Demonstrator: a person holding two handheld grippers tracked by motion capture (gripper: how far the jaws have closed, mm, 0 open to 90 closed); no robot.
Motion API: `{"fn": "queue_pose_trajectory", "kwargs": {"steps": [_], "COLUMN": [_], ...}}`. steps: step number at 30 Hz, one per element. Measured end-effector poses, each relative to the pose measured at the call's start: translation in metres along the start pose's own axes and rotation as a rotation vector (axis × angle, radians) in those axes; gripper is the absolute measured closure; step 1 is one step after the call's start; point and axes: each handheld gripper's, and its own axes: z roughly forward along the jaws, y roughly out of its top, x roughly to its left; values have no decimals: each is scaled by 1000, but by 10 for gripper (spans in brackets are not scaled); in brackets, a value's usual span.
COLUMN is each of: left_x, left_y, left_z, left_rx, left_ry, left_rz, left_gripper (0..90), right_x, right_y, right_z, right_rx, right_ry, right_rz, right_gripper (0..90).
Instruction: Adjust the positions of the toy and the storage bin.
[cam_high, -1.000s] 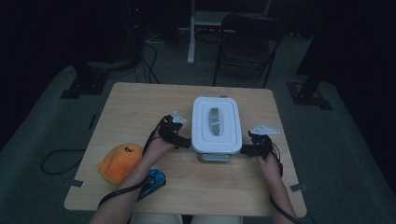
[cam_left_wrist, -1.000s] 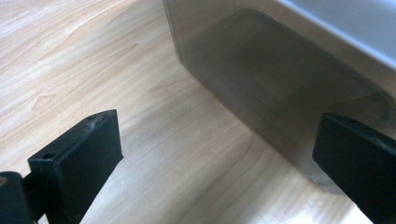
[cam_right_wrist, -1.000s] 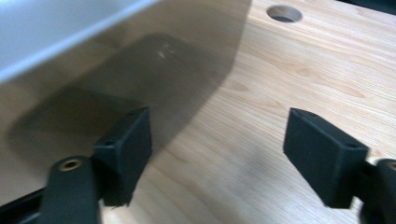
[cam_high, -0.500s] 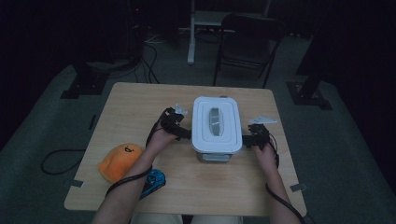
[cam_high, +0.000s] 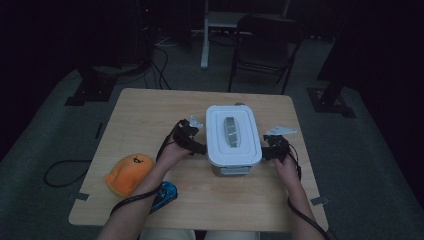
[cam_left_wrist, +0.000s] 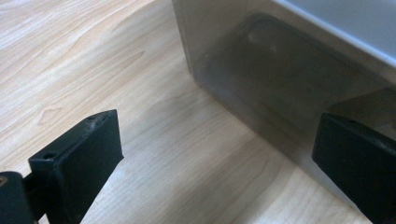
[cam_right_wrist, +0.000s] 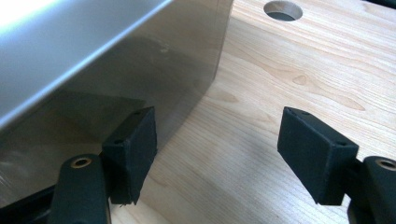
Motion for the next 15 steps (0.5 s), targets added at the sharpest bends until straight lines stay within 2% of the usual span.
{"fn": "queue_pose_trajectory", "kwargs": {"steps": [3, 6, 8, 11, 14, 15], "left_x": [-5, -7, -9, -14, -13, -11], "left_y": [-3, -7, -8, -12, -16, -17], "left_z": [-4, -8, -9, -13, -13, -12], "left_rx": [-2, 4, 1, 1, -5, -13], "left_ry": [-5, -15, -10, -31, -46, -56], "left_rz": [10, 14, 23, 37, 34, 31], "left_gripper": [20, 20, 20, 20, 19, 19], "right_x": [2, 6, 6, 11, 10, 10], "right_y": [-1, -3, -3, -7, -11, -12], "right_z": [-3, -8, -8, -12, -14, -14], "right_rx": [-5, -2, -2, 4, 18, 19], "right_ry": [-1, 24, 24, 30, 30, 27], "right_rz": [-14, -43, -43, -75, -87, -76], "right_gripper": [286, 290, 290, 296, 284, 282]}}
